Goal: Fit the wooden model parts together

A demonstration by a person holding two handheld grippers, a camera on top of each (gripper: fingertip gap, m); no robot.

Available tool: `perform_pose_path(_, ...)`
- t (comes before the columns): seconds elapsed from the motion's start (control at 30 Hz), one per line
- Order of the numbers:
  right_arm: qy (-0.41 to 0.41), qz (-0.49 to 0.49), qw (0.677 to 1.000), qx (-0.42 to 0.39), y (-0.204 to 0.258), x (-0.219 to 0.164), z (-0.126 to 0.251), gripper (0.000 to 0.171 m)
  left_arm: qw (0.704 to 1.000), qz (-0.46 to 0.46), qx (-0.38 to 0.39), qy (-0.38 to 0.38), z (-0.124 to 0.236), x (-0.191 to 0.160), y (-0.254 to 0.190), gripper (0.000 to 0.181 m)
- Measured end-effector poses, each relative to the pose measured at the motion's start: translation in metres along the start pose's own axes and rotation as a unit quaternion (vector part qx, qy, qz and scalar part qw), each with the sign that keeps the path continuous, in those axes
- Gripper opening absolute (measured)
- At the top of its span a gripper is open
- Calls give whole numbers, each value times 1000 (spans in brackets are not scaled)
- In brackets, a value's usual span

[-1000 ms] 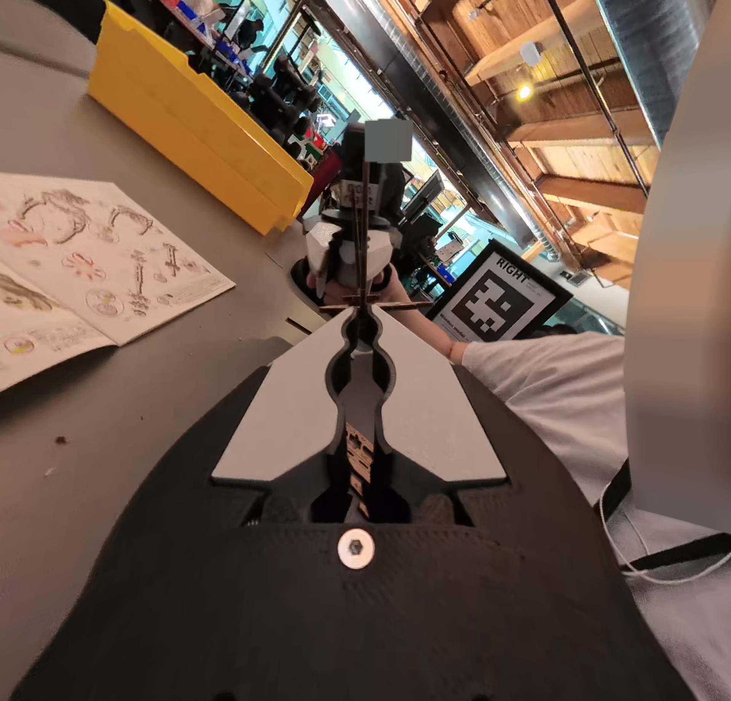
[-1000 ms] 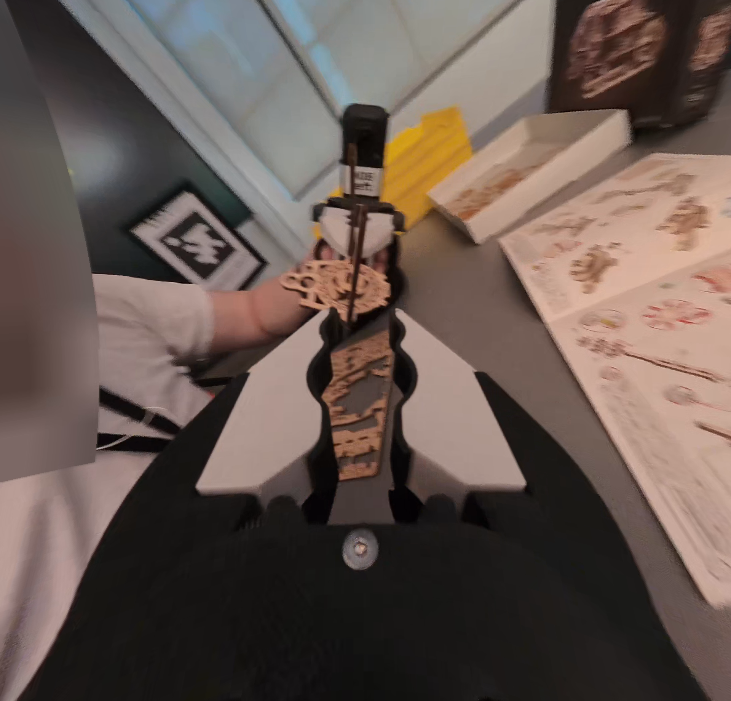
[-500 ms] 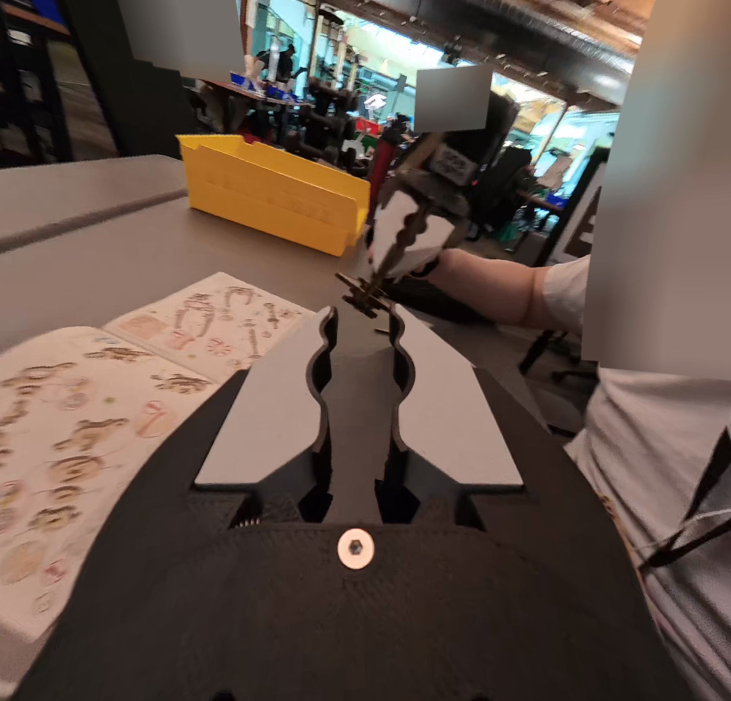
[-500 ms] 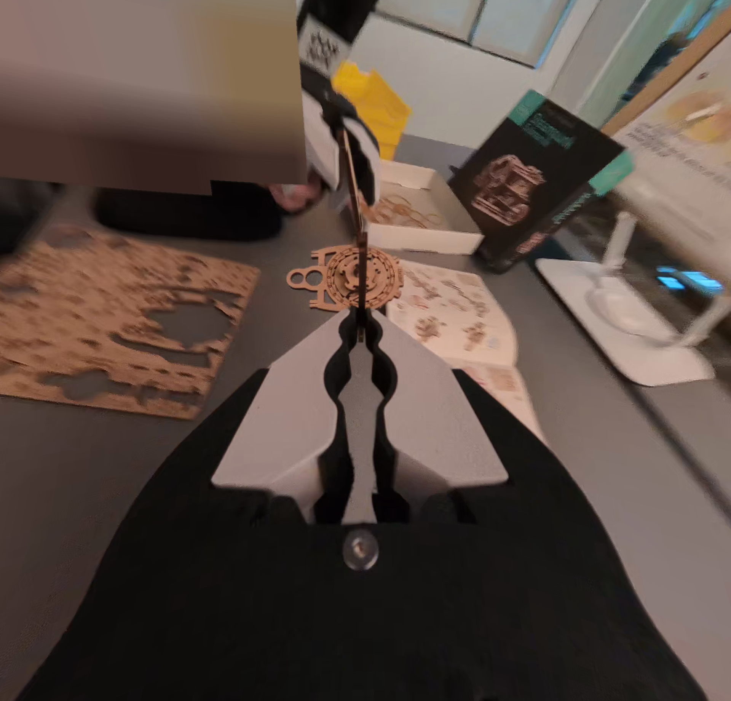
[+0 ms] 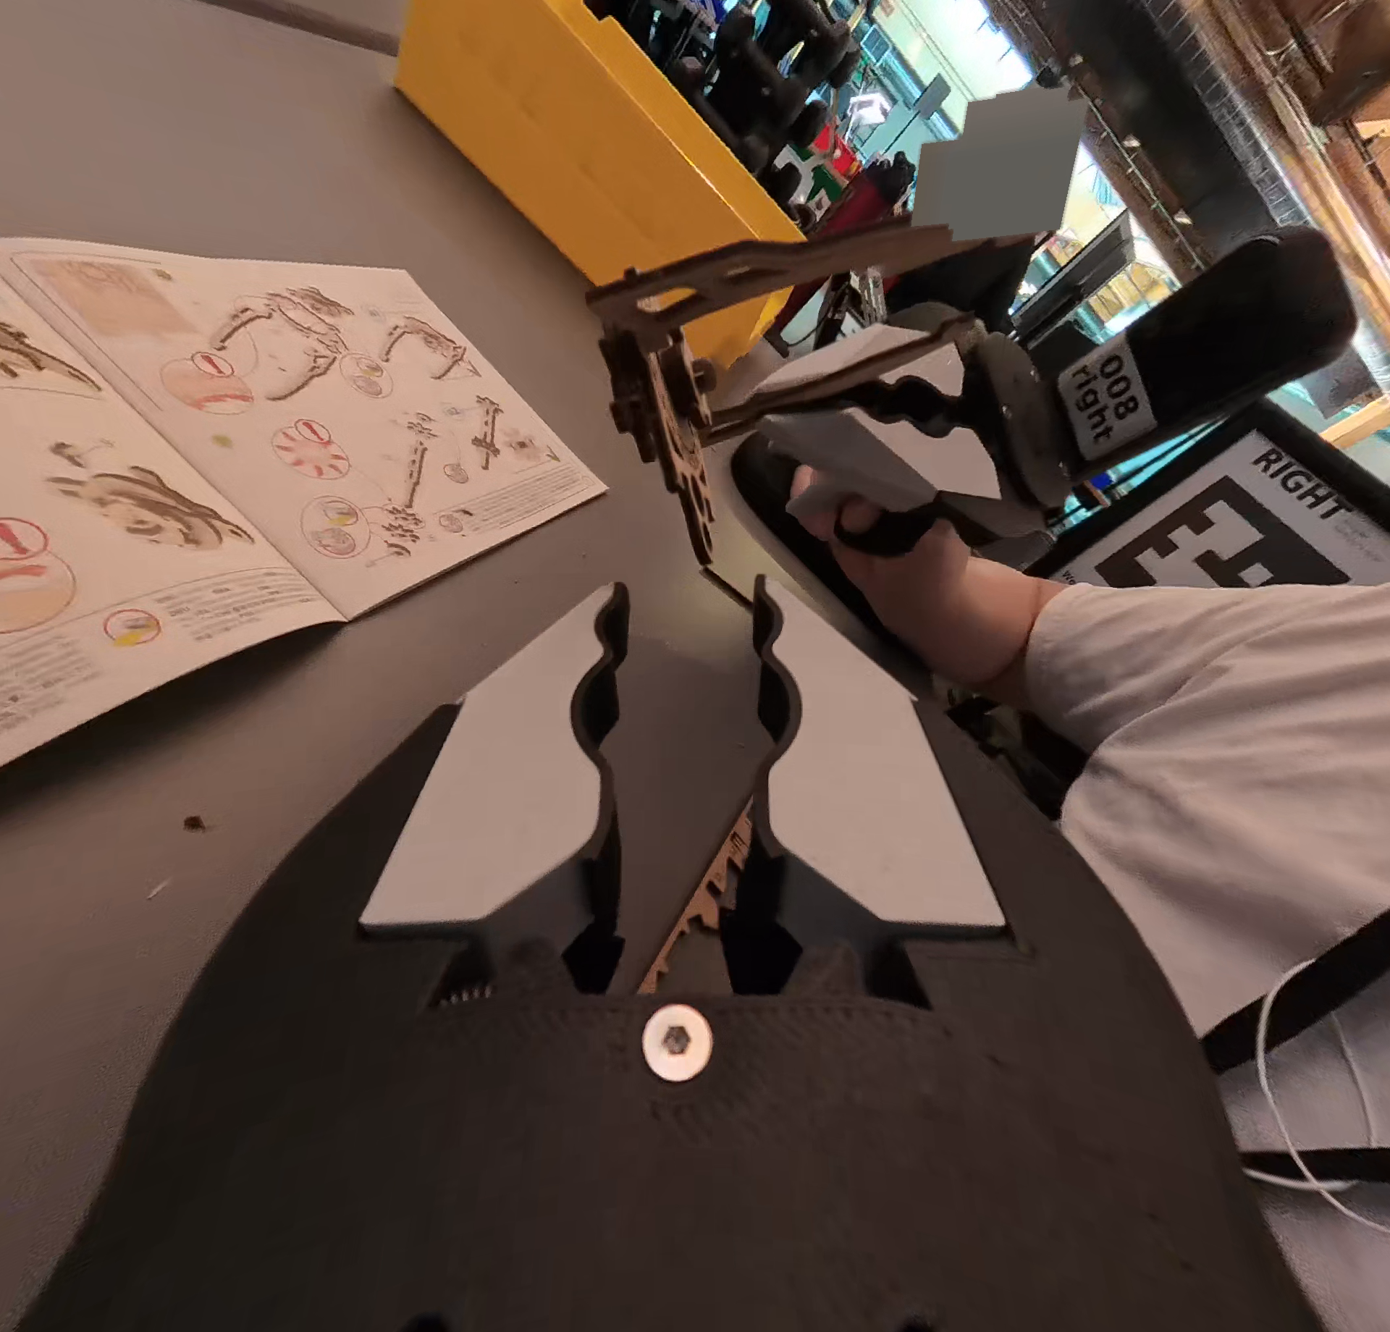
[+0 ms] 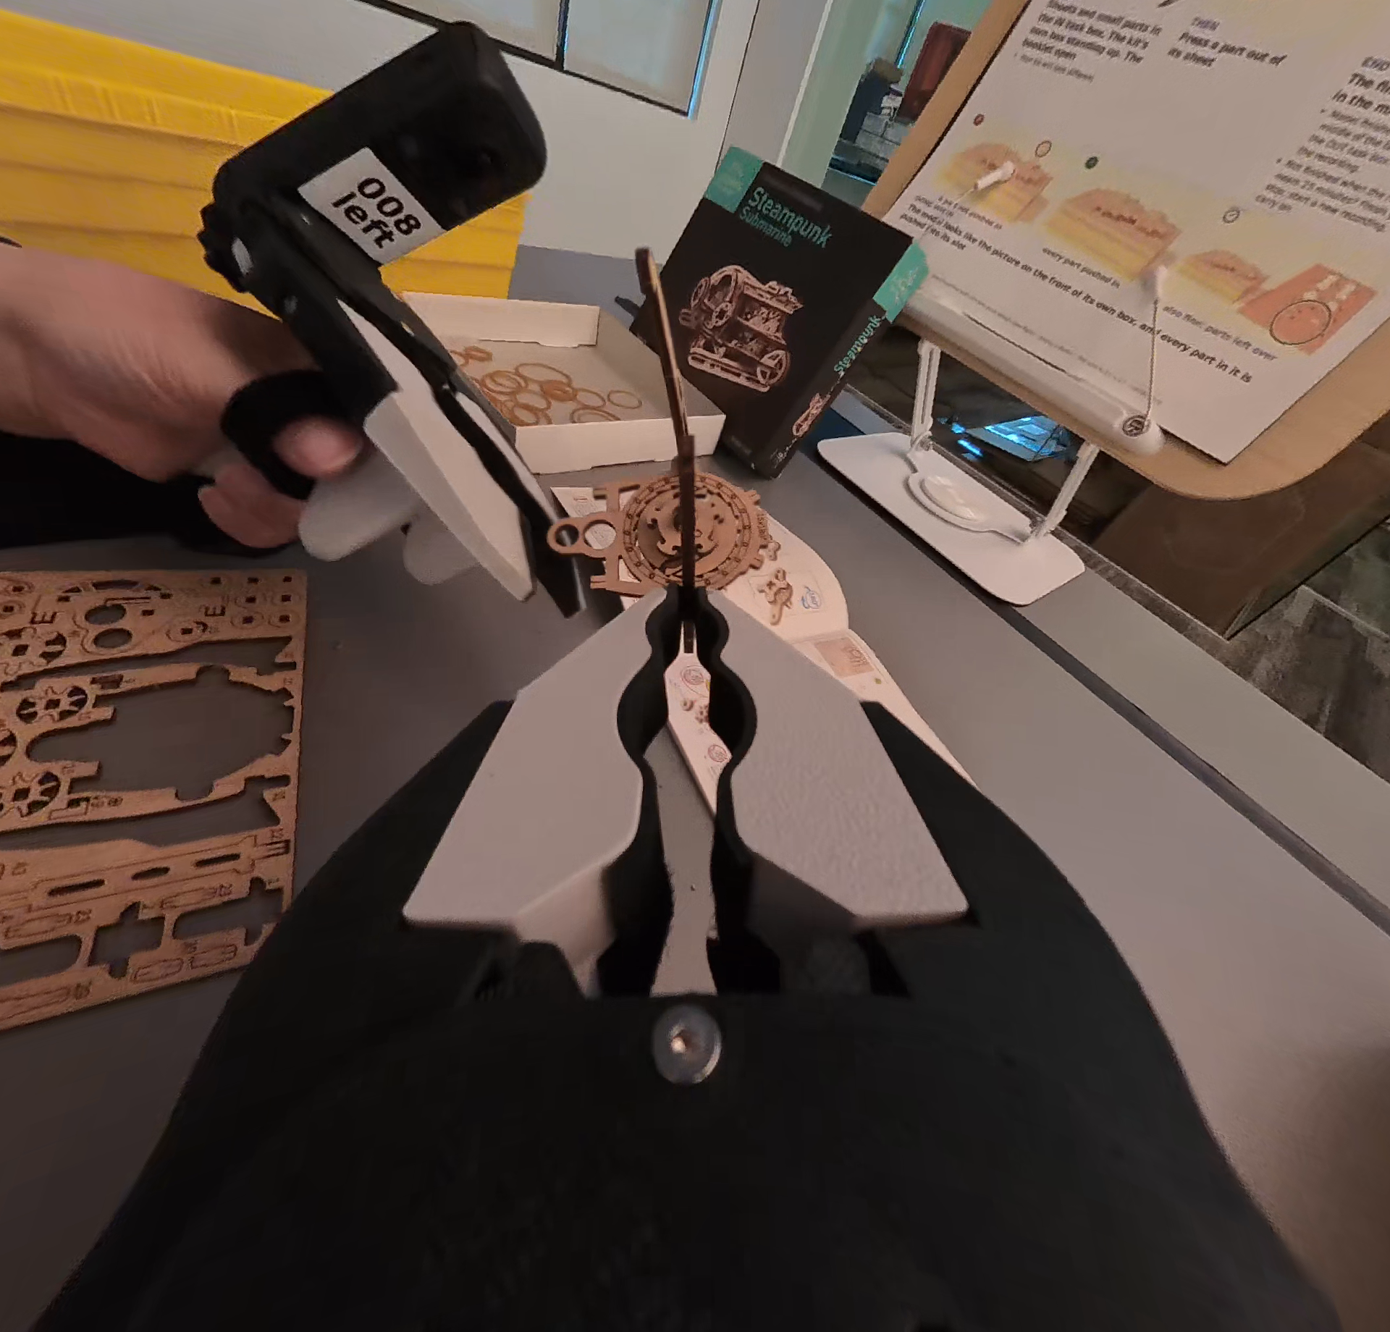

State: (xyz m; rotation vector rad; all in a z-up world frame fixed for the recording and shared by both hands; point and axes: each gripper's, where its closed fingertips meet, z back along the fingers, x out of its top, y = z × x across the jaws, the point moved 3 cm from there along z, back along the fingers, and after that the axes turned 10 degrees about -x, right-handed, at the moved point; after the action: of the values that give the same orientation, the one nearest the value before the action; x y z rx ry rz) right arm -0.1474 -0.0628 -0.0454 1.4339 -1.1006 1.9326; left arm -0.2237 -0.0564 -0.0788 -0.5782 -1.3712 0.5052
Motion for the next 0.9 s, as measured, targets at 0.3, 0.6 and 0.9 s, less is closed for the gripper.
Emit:
perform_pose_path(0.3,-6,-34,999,16,6,-1,-2,1,998,-33,-23,-40,7,15,-6,5)
perform_pose_path(0.6,18,23,980,195,34,-14,8,24,997,-70,-28,18,30,19,-8,0)
perform_pose_path(0.9,74,-62,963,253,-3,-29,10,25,943,-81,-39,321,34,-14,-3,0)
